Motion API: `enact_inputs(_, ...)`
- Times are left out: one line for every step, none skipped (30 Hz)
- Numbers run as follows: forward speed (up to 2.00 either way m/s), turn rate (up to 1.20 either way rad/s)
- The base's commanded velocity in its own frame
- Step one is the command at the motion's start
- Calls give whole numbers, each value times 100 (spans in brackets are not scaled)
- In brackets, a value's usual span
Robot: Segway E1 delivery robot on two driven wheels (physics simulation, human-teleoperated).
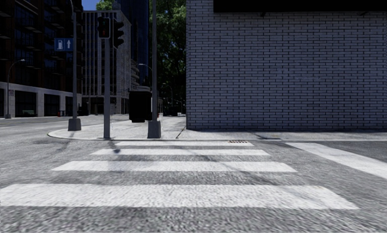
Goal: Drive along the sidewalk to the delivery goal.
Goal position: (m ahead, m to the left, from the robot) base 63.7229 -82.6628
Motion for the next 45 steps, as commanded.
enact_inputs(200,0)
enact_inputs(200,0)
enact_inputs(200,0)
enact_inputs(200,0)
enact_inputs(200,0)
enact_inputs(200,0)
enact_inputs(200,0)
enact_inputs(200,0)
enact_inputs(200,0)
enact_inputs(200,0)
enact_inputs(200,0)
enact_inputs(200,0)
enact_inputs(200,0)
enact_inputs(200,0)
enact_inputs(200,0)
enact_inputs(200,0)
enact_inputs(200,0)
enact_inputs(200,0)
enact_inputs(200,0)
enact_inputs(200,0)
enact_inputs(200,0)
enact_inputs(200,0)
enact_inputs(200,0)
enact_inputs(200,0)
enact_inputs(200,0)
enact_inputs(200,0)
enact_inputs(200,0)
enact_inputs(200,0)
enact_inputs(200,0)
enact_inputs(200,0)
enact_inputs(200,0)
enact_inputs(200,0)
enact_inputs(200,0)
enact_inputs(199,0)
enact_inputs(198,0)
enact_inputs(198,0)
enact_inputs(197,0)
enact_inputs(196,0)
enact_inputs(196,0)
enact_inputs(196,0)
enact_inputs(196,0)
enact_inputs(196,0)
enact_inputs(195,0)
enact_inputs(195,0)
enact_inputs(195,0)
